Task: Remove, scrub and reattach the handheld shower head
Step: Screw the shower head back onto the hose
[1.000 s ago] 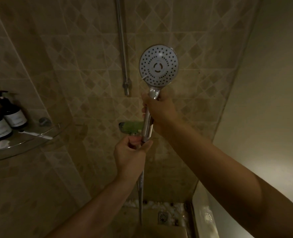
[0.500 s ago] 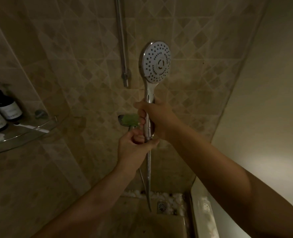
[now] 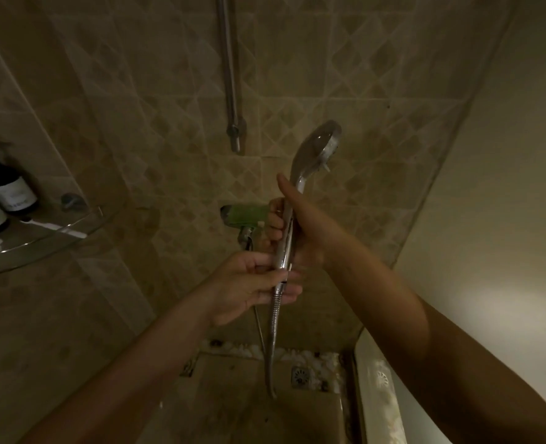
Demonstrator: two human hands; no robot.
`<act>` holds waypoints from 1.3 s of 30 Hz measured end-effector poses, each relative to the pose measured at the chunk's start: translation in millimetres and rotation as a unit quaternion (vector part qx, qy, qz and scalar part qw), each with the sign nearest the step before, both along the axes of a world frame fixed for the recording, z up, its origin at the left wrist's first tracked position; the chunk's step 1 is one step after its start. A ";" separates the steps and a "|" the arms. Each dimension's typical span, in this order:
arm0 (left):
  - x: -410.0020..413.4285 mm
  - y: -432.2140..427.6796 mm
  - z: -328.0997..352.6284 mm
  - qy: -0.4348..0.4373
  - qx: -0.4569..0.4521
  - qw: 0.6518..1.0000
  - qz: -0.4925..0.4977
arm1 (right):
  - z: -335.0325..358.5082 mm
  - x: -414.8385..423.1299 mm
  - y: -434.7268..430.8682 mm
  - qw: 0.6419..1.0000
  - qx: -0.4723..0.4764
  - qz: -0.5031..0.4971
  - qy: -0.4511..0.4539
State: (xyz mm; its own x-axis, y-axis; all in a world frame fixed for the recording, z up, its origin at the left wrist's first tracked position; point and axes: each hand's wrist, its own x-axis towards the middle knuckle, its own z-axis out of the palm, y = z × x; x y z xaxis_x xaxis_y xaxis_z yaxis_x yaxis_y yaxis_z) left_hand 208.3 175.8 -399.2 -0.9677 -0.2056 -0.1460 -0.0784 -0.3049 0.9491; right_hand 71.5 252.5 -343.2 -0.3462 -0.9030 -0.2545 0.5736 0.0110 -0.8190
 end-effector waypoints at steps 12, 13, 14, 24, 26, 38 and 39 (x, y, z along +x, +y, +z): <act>-24.5 -3.6 -103.5 -0.177 -0.177 0.951 0.180 | -117.5 -6.6 -32.6 0.967 0.177 -0.167 0.072; -24.7 -9.7 -109.2 -0.188 -0.182 0.951 0.166 | -125.9 -5.2 -36.9 0.966 0.183 -0.169 0.069; -25.0 -17.3 -115.9 -0.196 -0.182 0.951 0.153 | -134.8 -4.5 -42.0 0.964 0.188 -0.176 0.062; -96.5 -149.8 -196.9 -0.221 -0.165 0.915 0.295 | -262.3 -7.1 -69.5 0.924 0.294 -0.243 -0.026; -116.4 -168.2 -212.8 -0.248 -0.248 0.895 0.275 | -283.3 -1.1 -76.2 0.921 0.306 -0.238 -0.044; -154.4 -200.9 -244.3 -0.160 -0.298 0.908 0.246 | -332.9 2.8 -77.8 0.924 0.300 -0.222 -0.082; -154.8 -198.9 -243.6 -0.149 -0.298 0.909 0.251 | -335.0 2.9 -75.3 0.924 0.302 -0.220 -0.082</act>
State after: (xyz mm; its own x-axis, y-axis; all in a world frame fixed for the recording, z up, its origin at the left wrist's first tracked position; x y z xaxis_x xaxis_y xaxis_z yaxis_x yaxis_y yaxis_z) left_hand 53.4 -23.1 -642.8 -0.6654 -0.7393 -0.1035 -0.3522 0.1886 0.9167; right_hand 74.3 177.2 -678.1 -0.5580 -0.3608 -0.7473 0.7471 0.1736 -0.6416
